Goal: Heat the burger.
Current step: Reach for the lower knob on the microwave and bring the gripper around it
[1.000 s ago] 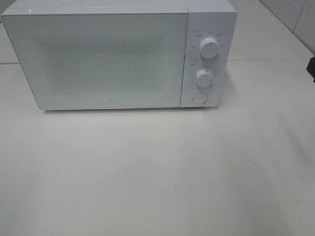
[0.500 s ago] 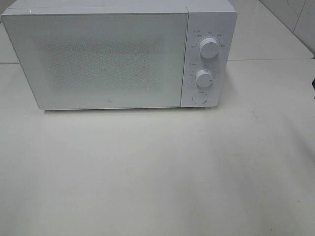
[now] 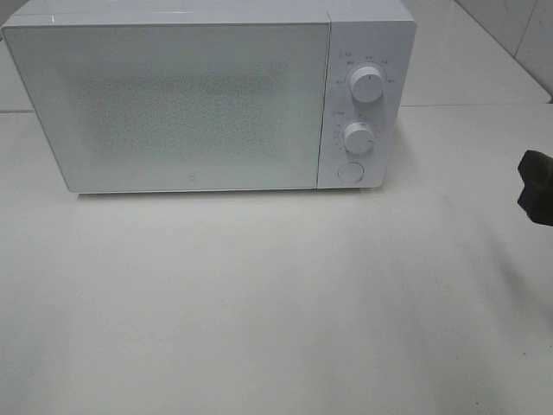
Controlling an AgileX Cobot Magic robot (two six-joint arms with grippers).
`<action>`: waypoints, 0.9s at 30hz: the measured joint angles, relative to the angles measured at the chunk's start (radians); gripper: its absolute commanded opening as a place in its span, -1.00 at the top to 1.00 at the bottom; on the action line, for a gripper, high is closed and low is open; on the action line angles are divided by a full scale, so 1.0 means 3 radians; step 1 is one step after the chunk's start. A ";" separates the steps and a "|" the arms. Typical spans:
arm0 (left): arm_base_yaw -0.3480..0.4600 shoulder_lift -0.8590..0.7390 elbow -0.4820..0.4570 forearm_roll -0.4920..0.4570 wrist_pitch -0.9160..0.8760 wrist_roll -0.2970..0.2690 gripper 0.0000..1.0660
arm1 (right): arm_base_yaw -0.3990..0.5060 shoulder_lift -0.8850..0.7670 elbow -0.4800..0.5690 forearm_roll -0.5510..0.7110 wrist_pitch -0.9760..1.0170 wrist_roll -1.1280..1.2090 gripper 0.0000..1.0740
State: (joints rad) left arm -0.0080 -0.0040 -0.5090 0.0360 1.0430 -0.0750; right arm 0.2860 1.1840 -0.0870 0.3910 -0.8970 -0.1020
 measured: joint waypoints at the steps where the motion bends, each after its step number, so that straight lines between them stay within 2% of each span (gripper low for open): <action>1: 0.0000 0.0000 0.0000 0.0000 0.0000 0.0000 -0.87 | 0.0063 0.0000 0.0000 0.0070 -0.0020 -0.0060 -0.42; 2: 0.0000 0.0000 0.0000 0.0000 0.0000 0.0000 -0.87 | 0.0217 0.0000 0.0000 0.0243 -0.0073 -0.0193 -0.42; 6: 0.0000 0.0000 0.0000 0.0000 0.0000 0.0000 -0.87 | 0.0427 0.0000 0.0000 0.0477 -0.0160 -0.0363 -0.42; 7: 0.0000 0.0000 0.0000 0.0000 0.0000 0.0000 -0.87 | 0.0573 0.0000 0.0000 0.0637 -0.0227 -0.0477 -0.42; 14: 0.0000 0.0000 0.0000 0.0000 0.0000 0.0000 -0.87 | 0.0947 0.0013 0.0000 0.1003 -0.0390 -0.0657 -0.42; 20: 0.0000 0.0000 0.0000 0.0000 0.0000 0.0000 -0.87 | 0.1303 0.0337 -0.0003 0.1180 -0.0660 -0.0700 -0.42; 22: 0.0000 0.0000 0.0000 0.0000 0.0000 0.0000 -0.87 | 0.1517 0.0547 -0.0057 0.1350 -0.0740 -0.0710 -0.42; 23: 0.0000 0.0000 0.0000 0.0000 0.0000 0.0000 -0.87 | 0.1517 0.0547 -0.0057 0.1350 -0.0740 -0.0710 -0.42; 27: 0.0000 0.0000 0.0000 0.0000 0.0000 0.0000 -0.87 | 0.1773 0.0933 -0.0290 0.1543 -0.0793 -0.0710 -0.42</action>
State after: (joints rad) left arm -0.0080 -0.0040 -0.5090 0.0360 1.0430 -0.0750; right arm 0.8180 1.4640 -0.1740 0.8540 -1.1350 -0.3150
